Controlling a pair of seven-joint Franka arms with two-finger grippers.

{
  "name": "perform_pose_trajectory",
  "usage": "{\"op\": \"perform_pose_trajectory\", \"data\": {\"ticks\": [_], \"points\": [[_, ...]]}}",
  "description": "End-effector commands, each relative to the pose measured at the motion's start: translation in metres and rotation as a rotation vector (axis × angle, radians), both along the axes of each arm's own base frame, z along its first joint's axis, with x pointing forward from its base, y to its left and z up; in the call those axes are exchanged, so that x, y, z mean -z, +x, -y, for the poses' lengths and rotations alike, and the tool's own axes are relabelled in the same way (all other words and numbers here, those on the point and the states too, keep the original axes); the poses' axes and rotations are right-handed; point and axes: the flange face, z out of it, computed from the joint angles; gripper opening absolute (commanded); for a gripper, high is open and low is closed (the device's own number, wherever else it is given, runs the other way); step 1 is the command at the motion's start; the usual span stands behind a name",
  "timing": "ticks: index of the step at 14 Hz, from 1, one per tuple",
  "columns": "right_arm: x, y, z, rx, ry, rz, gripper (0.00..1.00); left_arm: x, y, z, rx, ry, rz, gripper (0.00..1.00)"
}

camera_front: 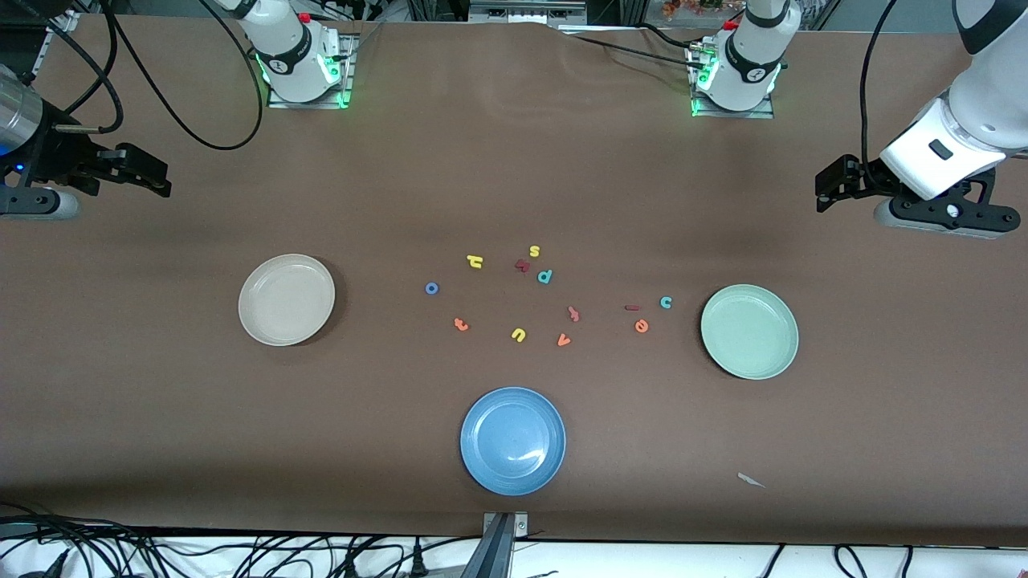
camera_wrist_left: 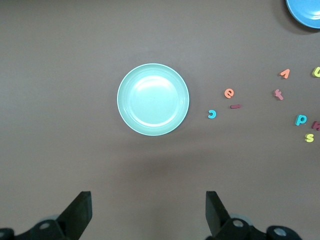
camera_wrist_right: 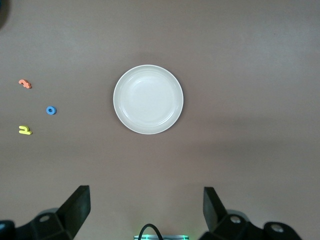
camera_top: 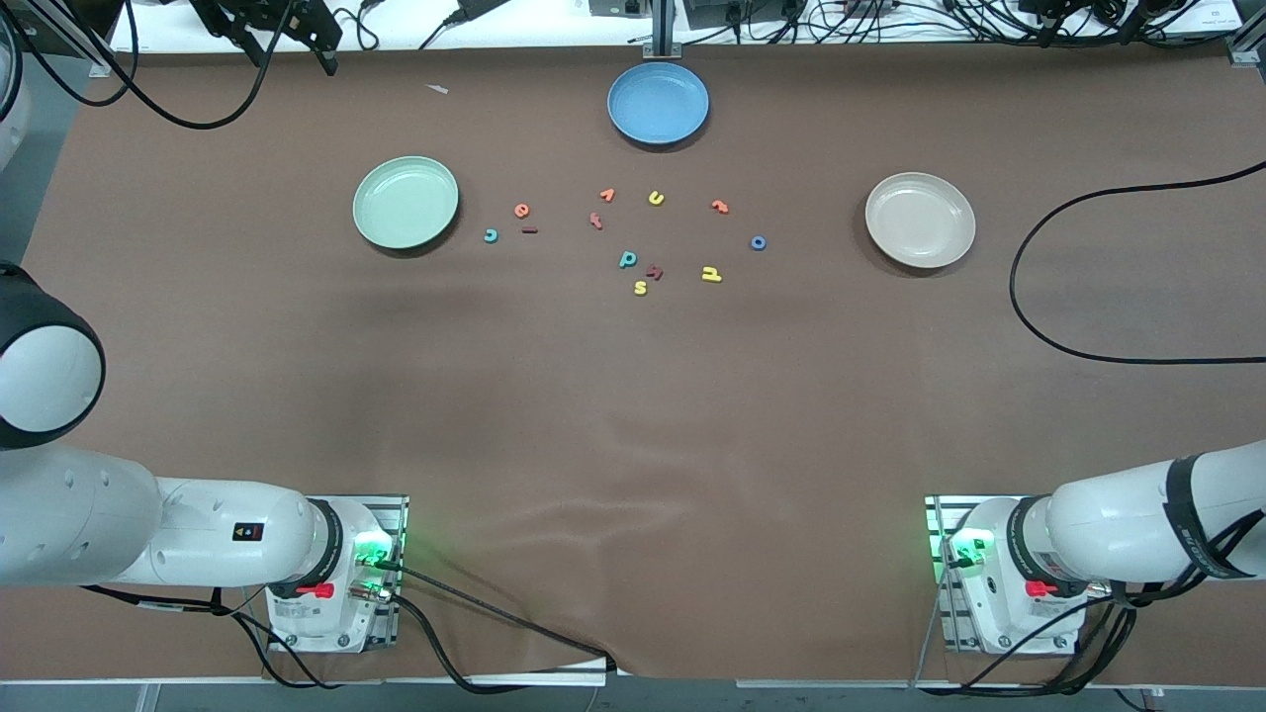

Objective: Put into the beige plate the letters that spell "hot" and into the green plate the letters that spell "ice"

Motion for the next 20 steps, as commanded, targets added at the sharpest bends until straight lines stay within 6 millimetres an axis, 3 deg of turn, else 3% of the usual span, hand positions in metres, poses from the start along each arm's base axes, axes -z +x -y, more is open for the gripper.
{"op": "perform_pose_trajectory", "data": {"ticks": [1, 5, 8, 11, 15, 18, 20], "points": [[-0.003, -0.002, -0.001, 0.011, 0.015, 0.0, 1.0, -0.002, 0.0, 0.007, 0.028, -0.021, -0.024, 1.0], [-0.003, -0.003, -0.002, 0.009, 0.015, -0.004, 1.0, 0.01, -0.001, 0.039, 0.072, -0.019, -0.059, 1.0], [-0.003, -0.004, -0.005, 0.015, 0.035, -0.004, 1.0, 0.021, 0.005, 0.044, 0.077, -0.03, -0.076, 1.0], [0.004, -0.004, -0.019, 0.023, 0.036, -0.008, 1.0, 0.077, 0.027, 0.064, 0.079, -0.088, -0.149, 1.0], [0.023, -0.006, -0.056, 0.076, 0.026, -0.009, 1.0, 0.165, 0.086, 0.112, 0.128, -0.118, -0.139, 1.0], [0.051, -0.009, -0.096, 0.135, 0.022, 0.005, 1.0, 0.221, 0.102, 0.162, 0.191, -0.112, -0.052, 1.0], [0.08, -0.014, -0.12, 0.132, 0.019, 0.01, 1.0, 0.258, 0.108, 0.171, 0.172, -0.116, -0.045, 1.0]]}}
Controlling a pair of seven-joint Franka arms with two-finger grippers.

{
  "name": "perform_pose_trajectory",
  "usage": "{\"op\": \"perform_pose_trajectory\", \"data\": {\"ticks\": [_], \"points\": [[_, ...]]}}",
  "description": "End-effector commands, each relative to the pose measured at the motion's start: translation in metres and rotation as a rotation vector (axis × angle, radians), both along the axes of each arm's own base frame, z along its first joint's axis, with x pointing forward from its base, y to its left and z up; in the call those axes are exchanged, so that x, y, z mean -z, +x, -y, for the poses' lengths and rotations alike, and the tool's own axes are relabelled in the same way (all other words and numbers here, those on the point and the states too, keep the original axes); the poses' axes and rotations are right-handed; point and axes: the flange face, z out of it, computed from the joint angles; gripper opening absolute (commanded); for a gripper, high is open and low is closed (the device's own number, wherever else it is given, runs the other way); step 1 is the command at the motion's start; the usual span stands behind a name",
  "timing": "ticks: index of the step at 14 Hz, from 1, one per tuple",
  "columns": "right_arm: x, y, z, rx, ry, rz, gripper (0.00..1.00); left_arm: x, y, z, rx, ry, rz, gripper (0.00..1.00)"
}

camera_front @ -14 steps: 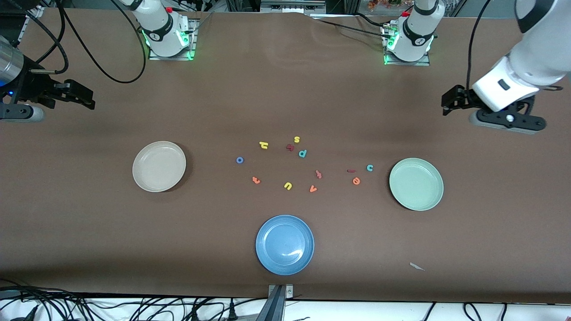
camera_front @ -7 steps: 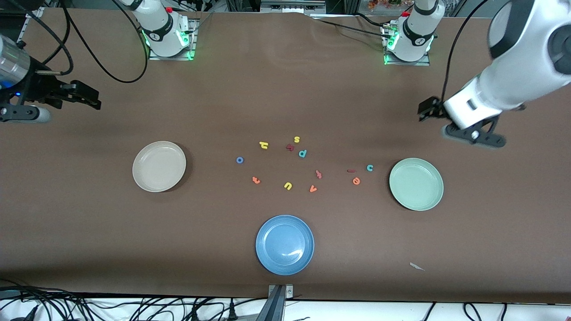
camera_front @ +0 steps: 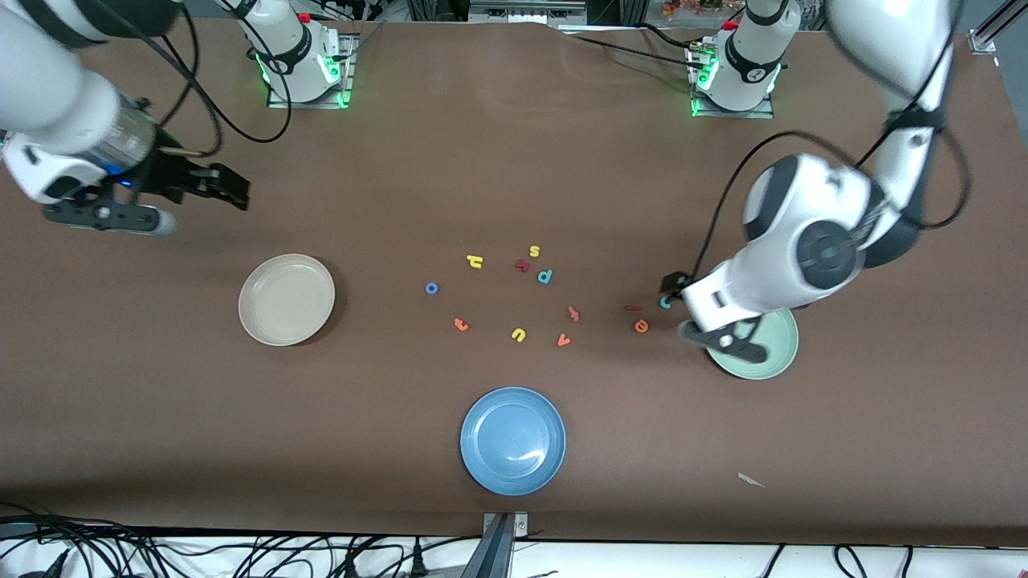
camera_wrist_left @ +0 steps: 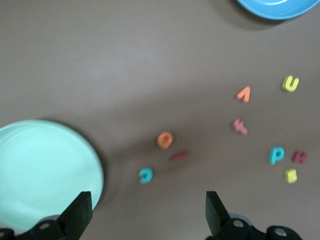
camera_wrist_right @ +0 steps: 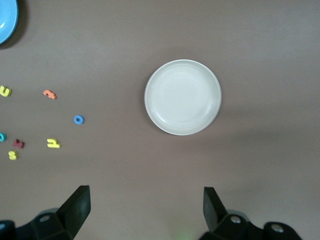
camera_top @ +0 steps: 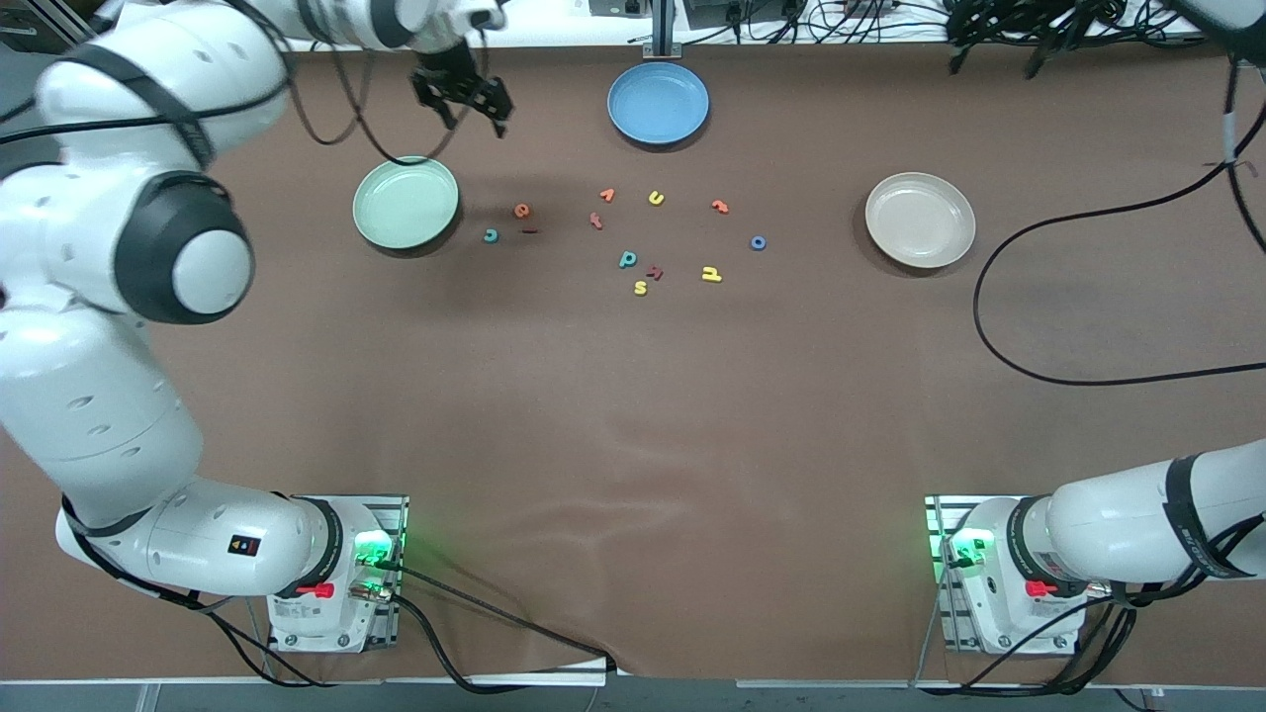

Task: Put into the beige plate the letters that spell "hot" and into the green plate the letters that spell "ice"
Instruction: 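Grasp the orange e with the left gripper while the right gripper grasps the blue ring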

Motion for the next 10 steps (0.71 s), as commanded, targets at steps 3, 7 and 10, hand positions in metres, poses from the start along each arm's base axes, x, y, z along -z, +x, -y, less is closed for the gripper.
{"op": "perform_pose_trajectory", "data": {"ticks": [3, 7, 10], "points": [[0.075, -0.017, -0.05, 0.064, 0.013, 0.041, 1.0, 0.066, 0.009, 0.009, -0.011, 0.005, 0.018, 0.98], [0.154, -0.023, -0.091, 0.073, 0.027, 0.025, 1.0, 0.123, -0.013, 0.004, -0.007, -0.006, 0.062, 0.91], [0.203, -0.022, -0.121, 0.103, 0.032, 0.001, 1.0, 0.15, -0.018, 0.004, -0.024, -0.009, 0.064, 0.53]]}}
